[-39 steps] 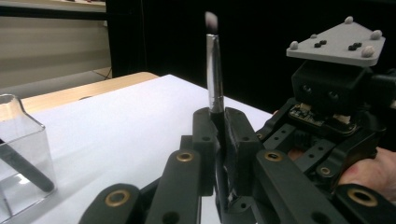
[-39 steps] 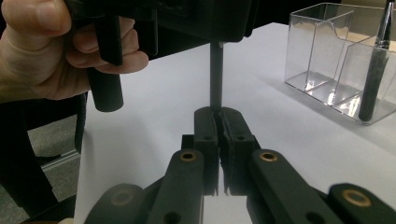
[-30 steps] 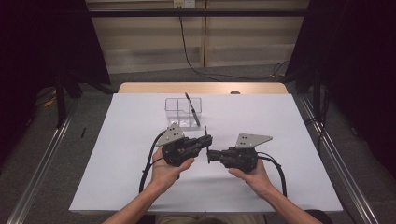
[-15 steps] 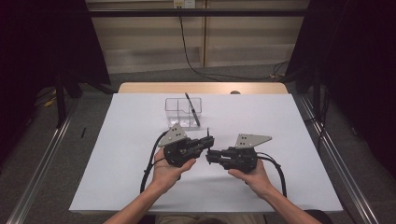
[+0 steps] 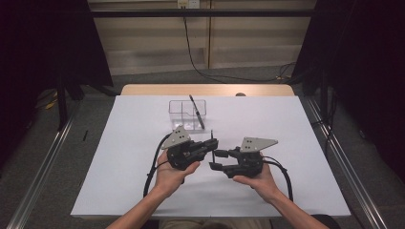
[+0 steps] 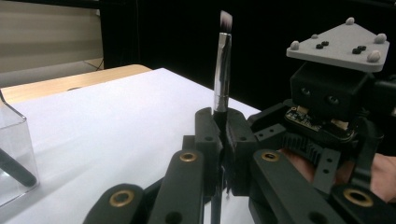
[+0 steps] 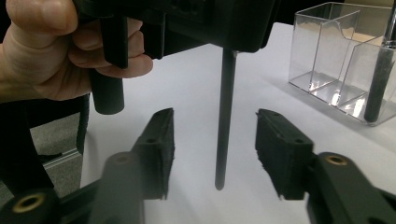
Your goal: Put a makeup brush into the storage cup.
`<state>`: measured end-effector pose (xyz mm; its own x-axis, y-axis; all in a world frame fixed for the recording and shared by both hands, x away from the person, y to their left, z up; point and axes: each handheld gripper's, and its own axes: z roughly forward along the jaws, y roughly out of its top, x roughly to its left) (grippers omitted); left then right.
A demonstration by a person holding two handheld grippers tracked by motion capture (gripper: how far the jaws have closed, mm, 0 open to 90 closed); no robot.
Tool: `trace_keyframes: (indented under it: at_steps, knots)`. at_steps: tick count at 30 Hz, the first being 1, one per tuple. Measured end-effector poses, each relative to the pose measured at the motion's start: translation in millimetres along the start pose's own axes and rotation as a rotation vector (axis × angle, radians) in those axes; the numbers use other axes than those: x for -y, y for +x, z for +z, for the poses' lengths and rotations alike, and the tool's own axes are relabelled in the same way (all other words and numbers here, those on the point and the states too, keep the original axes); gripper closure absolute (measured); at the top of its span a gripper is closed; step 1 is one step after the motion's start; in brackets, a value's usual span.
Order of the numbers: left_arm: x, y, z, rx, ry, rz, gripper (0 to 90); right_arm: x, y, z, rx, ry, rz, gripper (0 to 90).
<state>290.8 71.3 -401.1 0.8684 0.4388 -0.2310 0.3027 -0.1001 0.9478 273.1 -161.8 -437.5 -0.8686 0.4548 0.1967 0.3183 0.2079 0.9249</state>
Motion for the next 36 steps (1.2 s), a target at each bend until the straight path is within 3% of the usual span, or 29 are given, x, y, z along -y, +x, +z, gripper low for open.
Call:
trace_keyframes:
  at_steps: [11, 16, 18, 25, 28, 32, 36]
  knots:
    - [-0.9, 1.6, -2.8, -0.01, 0.001, -0.003, 86.0, -1.0, -2.5, -2.3, 0.037, -0.007, 0.03, 14.2]
    - [-1.9, 1.9, -3.4, -0.014, 0.003, 0.001, 86.0, -2.2, -2.6, -5.2, 0.083, -0.021, 0.035, 4.6]
    - [-2.2, 2.8, -4.1, -0.016, 0.003, 0.0, 86.0, -2.0, -2.3, -6.3, 0.086, -0.016, 0.016, 1.4]
    - [-5.4, 7.2, -8.2, -0.031, 0.004, 0.004, 86.0, -1.7, -3.9, -12.1, 0.109, -0.014, 0.018, 2.8]
    - [-7.5, 9.5, -10.5, -0.036, 0.001, 0.003, 86.0, -1.8, -4.5, -16.9, 0.177, -0.021, 0.013, 7.6]
    - [-10.2, 13.4, -13.4, -0.048, 0.0, 0.001, 86.0, -2.2, -4.8, -24.0, 0.21, -0.042, 0.018, 7.5]
    - [-12.3, 16.9, -14.3, -0.054, -0.006, -0.002, 86.0, 1.4, -5.5, -28.9, 0.238, -0.029, 0.021, 7.8]
